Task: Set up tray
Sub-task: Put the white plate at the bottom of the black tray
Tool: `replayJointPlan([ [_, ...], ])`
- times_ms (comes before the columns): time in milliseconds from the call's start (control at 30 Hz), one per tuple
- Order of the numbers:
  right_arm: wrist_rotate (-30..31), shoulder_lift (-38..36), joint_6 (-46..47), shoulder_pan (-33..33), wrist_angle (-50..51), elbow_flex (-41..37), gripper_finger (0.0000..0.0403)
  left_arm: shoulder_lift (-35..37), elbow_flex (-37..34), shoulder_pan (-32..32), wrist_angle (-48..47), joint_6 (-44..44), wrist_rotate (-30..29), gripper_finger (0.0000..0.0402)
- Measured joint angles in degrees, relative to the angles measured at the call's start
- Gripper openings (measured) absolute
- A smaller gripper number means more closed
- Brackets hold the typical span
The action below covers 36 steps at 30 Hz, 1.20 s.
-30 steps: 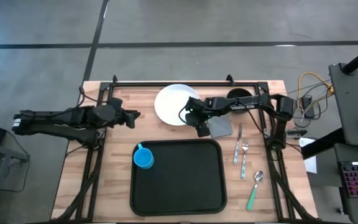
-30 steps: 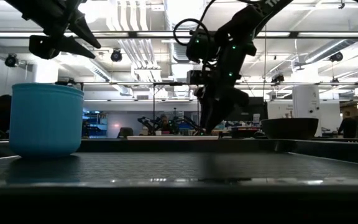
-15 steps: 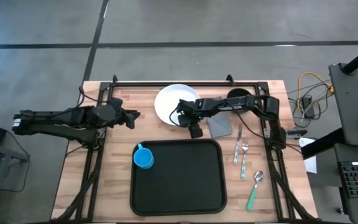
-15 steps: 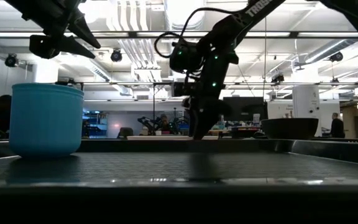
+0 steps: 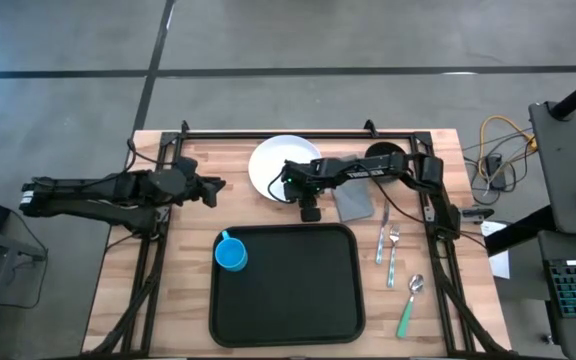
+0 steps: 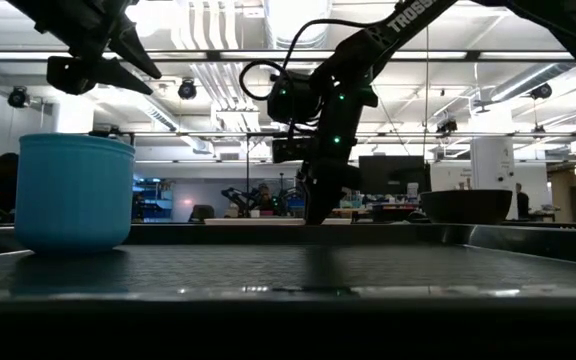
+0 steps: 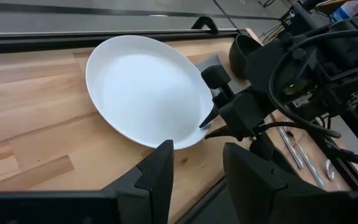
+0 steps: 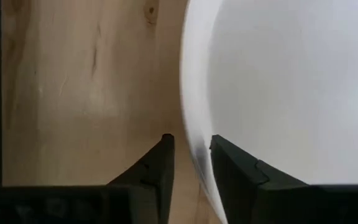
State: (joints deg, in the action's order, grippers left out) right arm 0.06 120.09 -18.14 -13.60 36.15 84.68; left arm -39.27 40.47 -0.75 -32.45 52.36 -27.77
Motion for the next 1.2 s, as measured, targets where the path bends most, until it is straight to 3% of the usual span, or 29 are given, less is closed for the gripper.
replayJointPlan([
  [233, -2.32, -3.15, 3.92, 0.1, 1.0, 0.35, 0.0088, 0.0, -0.02, 0.0, 0.0, 0.0, -0.02, 0.012],
  [467, -0.73, -9.5, 6.88, -0.62, 0.37, 0.39, 0.014, 0.0, -0.02, 0.0, -0.11, 0.0, 0.0, 0.012],
  [600, 1.88, -11.96, 17.31, -5.48, -0.81, 0.44, 0.0174, 0.0, -0.04, 0.0, -0.11, 0.0, 0.0, 0.012],
  [733, -4.34, -11.52, 32.5, -15.3, 3.2, 0.7, 0.0191, 0.0, -0.04, 0.0, -0.11, 0.0, 0.0, 0.012],
  [867, -6.13, -10.48, 36.79, -22.44, 4.1, 0.68, 0.0198, 0.02, -0.04, 0.0, -0.09, 0.0, 0.0, 0.012],
  [1200, -2.73, -3.54, 37.95, -23.54, 3.93, 6.54, 0.0199, 0.02, -0.07, 0.02, 0.18, 0.2, 0.0, 0.012],
])
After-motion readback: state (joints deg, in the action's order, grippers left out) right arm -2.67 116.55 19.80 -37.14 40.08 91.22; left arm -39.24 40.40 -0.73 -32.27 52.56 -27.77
